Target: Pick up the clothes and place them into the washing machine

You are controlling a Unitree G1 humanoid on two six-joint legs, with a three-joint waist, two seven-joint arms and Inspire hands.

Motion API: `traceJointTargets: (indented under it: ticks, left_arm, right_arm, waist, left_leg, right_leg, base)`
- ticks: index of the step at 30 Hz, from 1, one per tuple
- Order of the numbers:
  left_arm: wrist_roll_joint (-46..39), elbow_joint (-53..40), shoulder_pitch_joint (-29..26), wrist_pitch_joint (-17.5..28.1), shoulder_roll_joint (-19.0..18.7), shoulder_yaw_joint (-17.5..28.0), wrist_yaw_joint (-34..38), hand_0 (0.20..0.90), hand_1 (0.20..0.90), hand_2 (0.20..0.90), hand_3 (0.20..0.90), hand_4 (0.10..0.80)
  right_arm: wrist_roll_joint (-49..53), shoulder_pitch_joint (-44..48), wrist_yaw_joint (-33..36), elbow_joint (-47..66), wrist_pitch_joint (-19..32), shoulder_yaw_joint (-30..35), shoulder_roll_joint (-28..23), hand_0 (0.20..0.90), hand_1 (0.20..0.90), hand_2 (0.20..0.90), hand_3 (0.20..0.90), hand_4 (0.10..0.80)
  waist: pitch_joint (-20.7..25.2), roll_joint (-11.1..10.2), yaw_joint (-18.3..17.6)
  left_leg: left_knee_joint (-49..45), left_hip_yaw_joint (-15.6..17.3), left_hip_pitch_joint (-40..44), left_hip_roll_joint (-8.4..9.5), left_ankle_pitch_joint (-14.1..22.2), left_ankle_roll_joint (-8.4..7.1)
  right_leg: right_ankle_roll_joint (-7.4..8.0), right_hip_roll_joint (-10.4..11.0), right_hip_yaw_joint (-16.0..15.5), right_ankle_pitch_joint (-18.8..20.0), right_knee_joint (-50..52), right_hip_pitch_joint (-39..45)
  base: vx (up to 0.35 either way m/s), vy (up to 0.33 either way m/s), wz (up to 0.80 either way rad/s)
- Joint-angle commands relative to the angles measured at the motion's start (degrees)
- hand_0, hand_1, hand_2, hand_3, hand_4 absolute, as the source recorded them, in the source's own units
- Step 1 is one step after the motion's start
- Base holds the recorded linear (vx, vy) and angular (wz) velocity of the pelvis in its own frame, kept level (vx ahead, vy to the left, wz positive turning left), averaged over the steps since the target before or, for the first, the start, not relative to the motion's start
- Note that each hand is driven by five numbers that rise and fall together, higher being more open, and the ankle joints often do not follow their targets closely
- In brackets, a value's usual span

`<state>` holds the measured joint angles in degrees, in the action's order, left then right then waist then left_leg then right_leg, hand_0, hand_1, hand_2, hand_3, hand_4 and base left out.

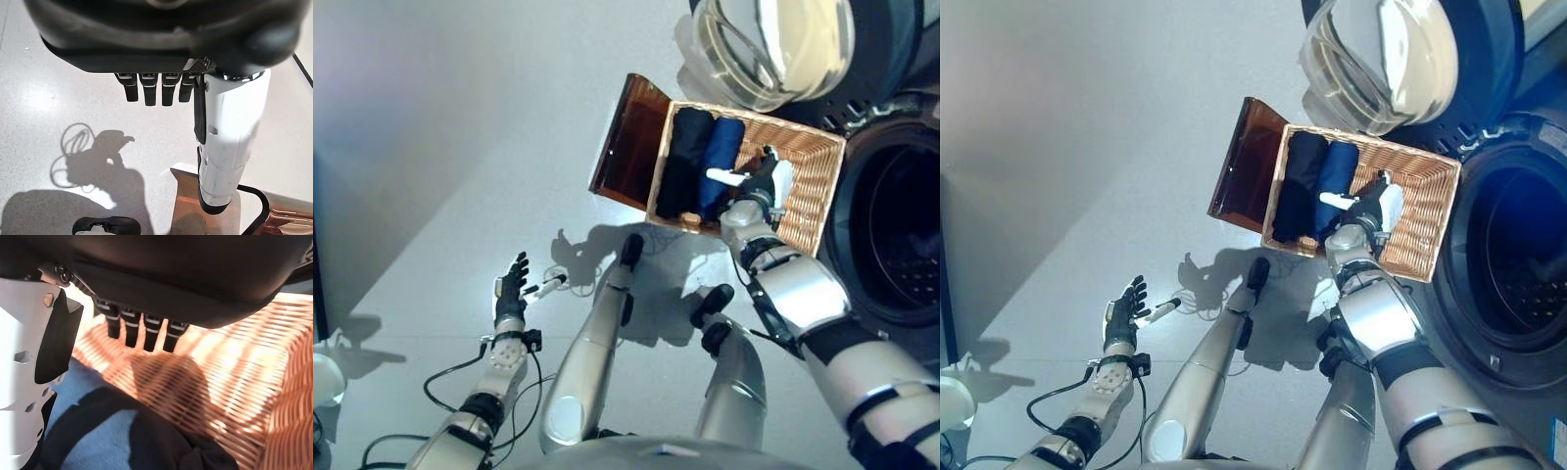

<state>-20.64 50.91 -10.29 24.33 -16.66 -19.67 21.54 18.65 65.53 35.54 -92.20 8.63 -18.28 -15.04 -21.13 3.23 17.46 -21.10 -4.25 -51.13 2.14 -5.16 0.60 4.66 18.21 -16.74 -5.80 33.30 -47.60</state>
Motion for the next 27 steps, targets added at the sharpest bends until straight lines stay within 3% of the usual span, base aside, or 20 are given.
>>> traceJointTargets:
  ticks: [1, 3, 4, 5, 6, 7, 14, 27]
  left_arm:
    - [1.53, -3.52, 0.83, 3.28, -2.55, 0.51, 3.28, 0.9, 0.9, 0.9, 0.9, 0.8]
    - [1.63, -3.63, 0.8, 3.28, -2.43, 0.43, 3.34, 0.9, 0.9, 0.9, 0.9, 0.8]
    - [1.89, -3.41, 0.82, 3.2, -2.22, 0.33, 3.5, 0.9, 0.9, 0.9, 0.9, 0.8]
    - [1.9, -3.4, 0.82, 3.2, -2.2, 0.31, 3.51, 0.9, 0.9, 0.9, 0.9, 0.8]
    - [2.19, -2.86, 0.71, 3.13, -2.1, 0.19, 3.64, 0.9, 0.9, 0.9, 0.9, 0.8]
    - [2.14, -3.91, 0.87, 3.25, -2.07, -0.09, 3.74, 0.9, 0.9, 0.9, 0.9, 0.8]
    - [3.26, -8.04, 2.95, 3.4, -1.88, 0.03, 3.41, 0.9, 0.9, 0.9, 0.9, 0.8]
    - [4.46, -6.41, 4.66, 2.47, -2.34, 0.03, 2.16, 0.9, 0.9, 0.9, 0.9, 0.8]
  right_arm:
    - [-1.45, 3.57, 3.6, 0.82, 1.58, -0.09, -6.18, 0.9, 0.9, 0.9, 0.9, 0.8]
    - [-1.61, 3.53, 3.65, 0.81, 1.52, -0.03, -6.28, 0.9, 0.9, 0.9, 0.9, 0.8]
    - [-2.02, 3.67, 3.69, 0.51, 1.23, 0.12, -6.36, 0.84, 0.84, 0.84, 0.84, 0.757]
    - [-2.03, 3.66, 3.7, 0.52, 1.23, 0.12, -6.37, 0.554, 0.554, 0.554, 0.554, 0.553]
    - [-2.41, 3.83, 3.72, 0.28, 0.91, 0.1, -6.42, 0.518, 0.518, 0.518, 0.518, 0.527]
    - [-3.36, 4.07, 4.2, -0.25, 0.29, -0.21, -6.78, 0.2, 0.2, 0.2, 0.2, 0.3]
    - [-5.1, 4.11, 4.82, -1.17, -1.43, 0.29, -9.75, 0.2, 0.2, 0.2, 0.2, 0.3]
    - [-0.27, -0.76, 5.26, 1.79, 1.43, 4.95, -12.88, 0.2, 0.2, 0.2, 0.2, 0.3]
  waist:
    - [-1.01, 3.87, 2.73]
    - [-0.97, 4.07, 2.86]
    - [-0.74, 4.51, 3.12]
    - [-0.67, 4.5, 3.13]
    - [-0.53, 4.77, 3.25]
    - [-0.23, 5.18, 3.45]
    - [0.82, 7.0, 4.73]
    - [3.08, 7.07, 2.5]
  left_leg:
    - [-4.11, 2.06, -4.19, 1.43, 7.43, -2.84]
    - [-4.26, 2.09, -4.56, 1.55, 7.45, -2.8]
    - [-4.53, 2.04, -5.03, 1.7, 7.47, -2.69]
    - [-4.57, 2.04, -5.13, 1.71, 7.48, -2.69]
    - [-4.66, 2.06, -5.35, 1.85, 7.44, -2.63]
    - [-4.8, 2.01, -5.71, 2.11, 7.51, -2.52]
    - [-4.91, 2.23, -6.29, 2.74, 7.26, -2.33]
    - [-2.75, 3.72, -1.4, 2.17, 7.1, -2.13]
  right_leg:
    - [-0.4, -0.81, 0.73, -1.18, -2.2, 1.77]
    - [-0.33, -0.6, 0.6, -1.23, -1.89, 1.34]
    - [-0.31, -0.37, 0.72, -1.42, -1.26, 0.69]
    - [-0.3, -0.34, 0.73, -1.45, -1.19, 0.58]
    - [-0.29, -0.18, 0.89, -1.48, -0.79, 0.1]
    - [-0.36, 0.04, 1.06, -1.69, -0.13, -0.42]
    - [-0.25, 1.03, 1.39, -1.98, 1.14, -1.56]
    - [0.09, 0.71, 3.51, -1.04, -1.0, 1.74]
  base:
    - [0.005, 0.023, 0.07]
    - [0.009, 0.025, 0.11]
    - [0.012, 0.02, 0.14]
    - [0.017, 0.029, 0.1]
    - [0.009, 0.024, 0.05]
    - [0.01, 0.037, 0.03]
    - [0.009, 0.02, 0.08]
    - [0.001, 0.017, -0.03]
